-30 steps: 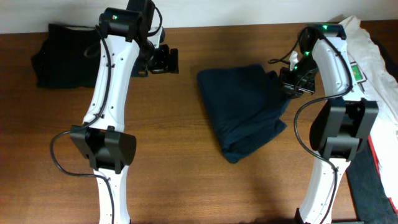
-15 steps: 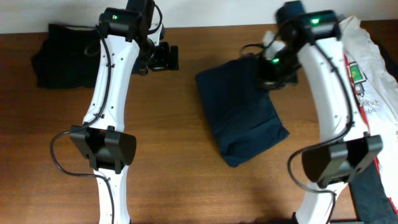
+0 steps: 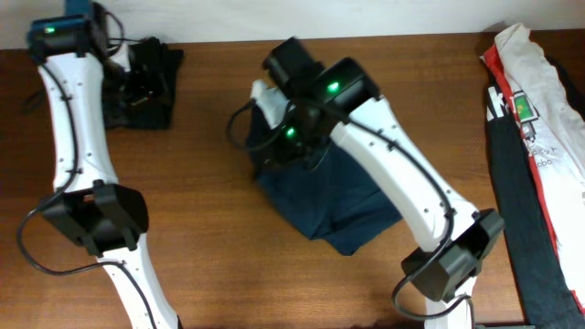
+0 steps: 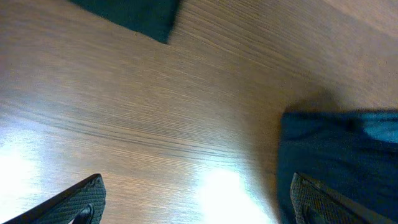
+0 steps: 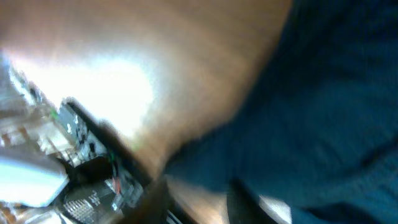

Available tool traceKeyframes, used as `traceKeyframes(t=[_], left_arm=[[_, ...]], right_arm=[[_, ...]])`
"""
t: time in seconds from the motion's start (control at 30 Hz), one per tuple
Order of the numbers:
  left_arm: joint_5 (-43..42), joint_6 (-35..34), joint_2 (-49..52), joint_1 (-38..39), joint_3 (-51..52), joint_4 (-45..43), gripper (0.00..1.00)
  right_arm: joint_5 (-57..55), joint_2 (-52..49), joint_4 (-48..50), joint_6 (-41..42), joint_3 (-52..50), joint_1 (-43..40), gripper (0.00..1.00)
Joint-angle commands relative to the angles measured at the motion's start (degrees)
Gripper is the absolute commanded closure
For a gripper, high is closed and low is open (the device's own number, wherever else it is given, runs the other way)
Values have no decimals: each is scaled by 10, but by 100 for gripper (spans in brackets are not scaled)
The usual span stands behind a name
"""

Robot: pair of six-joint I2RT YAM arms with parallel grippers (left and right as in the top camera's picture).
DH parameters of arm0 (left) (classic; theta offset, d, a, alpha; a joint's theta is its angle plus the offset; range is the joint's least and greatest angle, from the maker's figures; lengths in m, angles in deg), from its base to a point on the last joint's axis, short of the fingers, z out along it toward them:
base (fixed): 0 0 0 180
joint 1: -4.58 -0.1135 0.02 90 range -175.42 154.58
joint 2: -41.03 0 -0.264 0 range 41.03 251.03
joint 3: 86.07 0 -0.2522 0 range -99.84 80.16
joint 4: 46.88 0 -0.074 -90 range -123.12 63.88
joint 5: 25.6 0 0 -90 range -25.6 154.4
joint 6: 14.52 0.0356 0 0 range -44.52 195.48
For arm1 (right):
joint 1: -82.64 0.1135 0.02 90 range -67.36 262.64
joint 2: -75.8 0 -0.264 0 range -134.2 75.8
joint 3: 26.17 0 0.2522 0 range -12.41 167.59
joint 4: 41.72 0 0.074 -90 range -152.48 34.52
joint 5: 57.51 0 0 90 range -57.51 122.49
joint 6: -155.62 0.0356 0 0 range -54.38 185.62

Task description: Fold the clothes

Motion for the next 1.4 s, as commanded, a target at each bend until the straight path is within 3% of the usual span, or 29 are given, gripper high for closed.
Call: traceKeyframes(t=[0.0,0.07,0.1,0.13,0.17,0.23,0.33,0.53,0.57,0.83,1.03,1.1,1.37], left_arm=[[2,-5,-10,-18,-7,2,6],[2,-5,-10,-18,-7,2,6],[2,-5,-10,-17,-7,2,6],[2,-5,-10,-16,-7,2,5],[2,-5,-10,-16,-7,2,5],[-8,-5,-10,-14,-7,2,5],[-86,32,-10,-8,-6,2,4],[-154,89,-10,43,120,2,4],[-151,92,-10,53,154,-1,1],[-102,112,-10,64,318,-49,2],[-70,135,-10,67,332,-82,3],[-68,154,-10,75,334,-84,11],[-46,154,-10,114,400,-141,11]], right_arm=[[24,6,-1,-39,10,23,50],[19,7,-9,-39,37,12,43],[-3,7,-20,-36,61,-1,29],[-49,7,-38,-18,93,-22,8],[-95,7,-56,6,117,-46,2],[-176,7,-94,28,153,-111,1],[-191,3,-122,28,151,-208,1],[-82,2,-129,28,78,-360,1],[-79,2,-129,28,69,-369,1],[-97,2,-106,22,37,-377,1],[-97,2,-99,21,37,-377,1],[-97,2,-96,22,37,-378,1],[-97,2,-93,22,37,-378,2]])
